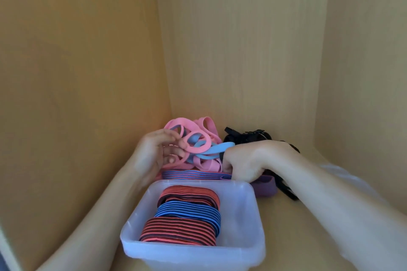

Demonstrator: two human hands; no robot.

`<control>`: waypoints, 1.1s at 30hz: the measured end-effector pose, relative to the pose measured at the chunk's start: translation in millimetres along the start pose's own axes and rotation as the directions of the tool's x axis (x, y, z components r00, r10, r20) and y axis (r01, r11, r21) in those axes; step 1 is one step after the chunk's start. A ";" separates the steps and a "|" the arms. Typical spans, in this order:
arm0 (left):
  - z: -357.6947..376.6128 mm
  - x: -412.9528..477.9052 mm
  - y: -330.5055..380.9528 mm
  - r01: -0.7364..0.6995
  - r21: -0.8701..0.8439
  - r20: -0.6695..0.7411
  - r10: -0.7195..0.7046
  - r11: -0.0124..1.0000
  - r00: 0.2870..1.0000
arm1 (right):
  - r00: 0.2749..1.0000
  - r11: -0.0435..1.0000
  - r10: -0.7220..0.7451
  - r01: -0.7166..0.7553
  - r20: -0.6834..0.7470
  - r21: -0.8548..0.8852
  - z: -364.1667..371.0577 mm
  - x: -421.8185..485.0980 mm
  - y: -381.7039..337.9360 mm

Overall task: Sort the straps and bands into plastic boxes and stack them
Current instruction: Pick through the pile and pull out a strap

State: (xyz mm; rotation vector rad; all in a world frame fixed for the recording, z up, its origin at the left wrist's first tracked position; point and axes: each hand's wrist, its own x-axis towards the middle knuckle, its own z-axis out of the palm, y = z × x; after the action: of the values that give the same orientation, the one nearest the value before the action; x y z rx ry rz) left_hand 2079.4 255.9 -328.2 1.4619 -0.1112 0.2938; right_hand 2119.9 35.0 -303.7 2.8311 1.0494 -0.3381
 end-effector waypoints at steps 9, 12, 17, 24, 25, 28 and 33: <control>-0.5 4.7 -4.1 -0.085 0.159 -0.120 0.105 0.984 0.987 | 0.987 0.950 -0.053 0.097 -0.151 0.296 -22.7 -12.1 13.7; 2.1 4.4 -6.6 -0.109 0.208 -0.102 0.133 0.972 0.986 | 0.987 0.855 -0.096 0.149 -0.132 0.498 -30.4 -15.6 26.7; 6.4 3.9 -9.8 -0.111 0.185 -0.057 0.123 0.976 0.991 | 0.959 0.588 -0.134 0.279 -0.249 0.759 -43.8 -16.0 51.1; 11.0 -3.8 -1.8 -0.113 0.173 0.009 0.113 0.978 0.994 | 0.932 0.468 -0.139 0.360 -0.335 0.807 -52.1 -18.2 49.2; 11.9 -4.3 0.0 -0.095 0.172 0.039 0.090 0.980 0.995 | 0.930 0.471 -0.139 0.365 -0.341 0.803 -51.1 -18.4 48.5; 18.8 -3.8 3.3 -0.006 0.198 0.133 -0.020 0.980 0.991 | 0.921 0.469 -0.154 0.387 -0.358 0.794 -49.9 -20.5 44.1; 33.9 2.2 19.5 0.043 0.046 0.201 -0.051 0.998 0.978 | 0.895 0.489 -0.107 0.427 -0.434 0.760 -53.9 -20.3 42.5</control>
State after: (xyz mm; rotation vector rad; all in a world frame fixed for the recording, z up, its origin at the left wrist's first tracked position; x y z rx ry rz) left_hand 2079.9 224.2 -305.1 1.5314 -0.2352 0.1089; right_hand 2142.0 -0.7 -245.8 3.6603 1.8564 -0.5316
